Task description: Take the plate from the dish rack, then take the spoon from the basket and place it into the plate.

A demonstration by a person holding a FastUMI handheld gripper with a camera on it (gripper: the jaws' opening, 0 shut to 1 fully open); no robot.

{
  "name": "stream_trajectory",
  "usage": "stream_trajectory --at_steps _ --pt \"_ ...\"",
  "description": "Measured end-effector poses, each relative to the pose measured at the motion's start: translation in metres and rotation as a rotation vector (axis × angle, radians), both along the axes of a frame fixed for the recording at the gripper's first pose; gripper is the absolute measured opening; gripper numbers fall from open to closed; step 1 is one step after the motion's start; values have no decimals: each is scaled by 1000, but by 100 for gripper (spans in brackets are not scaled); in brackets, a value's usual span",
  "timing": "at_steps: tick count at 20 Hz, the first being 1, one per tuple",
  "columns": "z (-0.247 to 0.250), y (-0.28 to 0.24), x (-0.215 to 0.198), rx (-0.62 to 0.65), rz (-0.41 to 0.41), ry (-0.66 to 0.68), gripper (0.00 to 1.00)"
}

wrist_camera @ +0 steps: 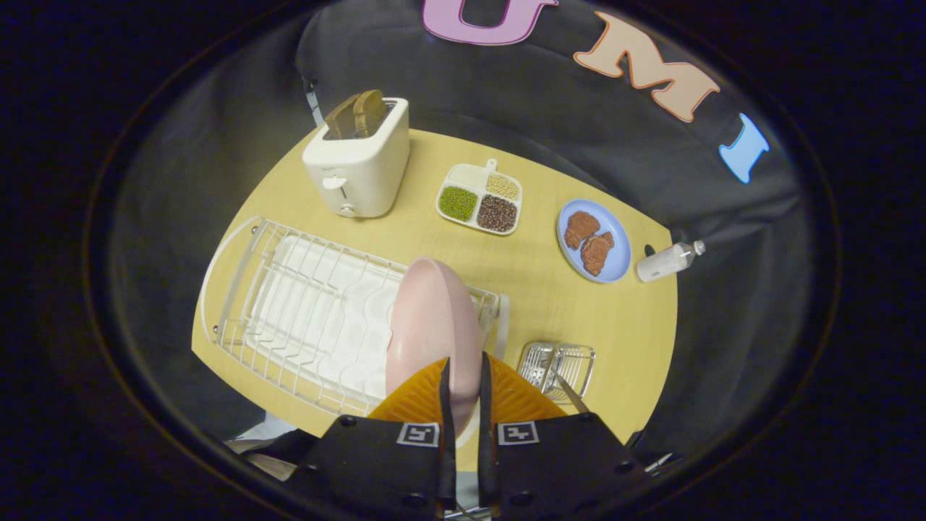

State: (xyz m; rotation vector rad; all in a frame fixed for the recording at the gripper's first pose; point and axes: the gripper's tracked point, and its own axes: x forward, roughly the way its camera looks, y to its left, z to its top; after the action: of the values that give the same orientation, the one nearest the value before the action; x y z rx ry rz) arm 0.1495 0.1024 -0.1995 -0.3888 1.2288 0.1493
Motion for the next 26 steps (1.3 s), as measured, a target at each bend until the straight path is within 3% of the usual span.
stream_trajectory --at_steps 4,11,21,26 --pt "16 -3 8 18 -9 -53 15" --pt "60 -21 11 173 -120 -126 14" --pt "71 -93 -43 441 -333 -204 14" --pt "68 -128 -74 564 -402 -233 14"
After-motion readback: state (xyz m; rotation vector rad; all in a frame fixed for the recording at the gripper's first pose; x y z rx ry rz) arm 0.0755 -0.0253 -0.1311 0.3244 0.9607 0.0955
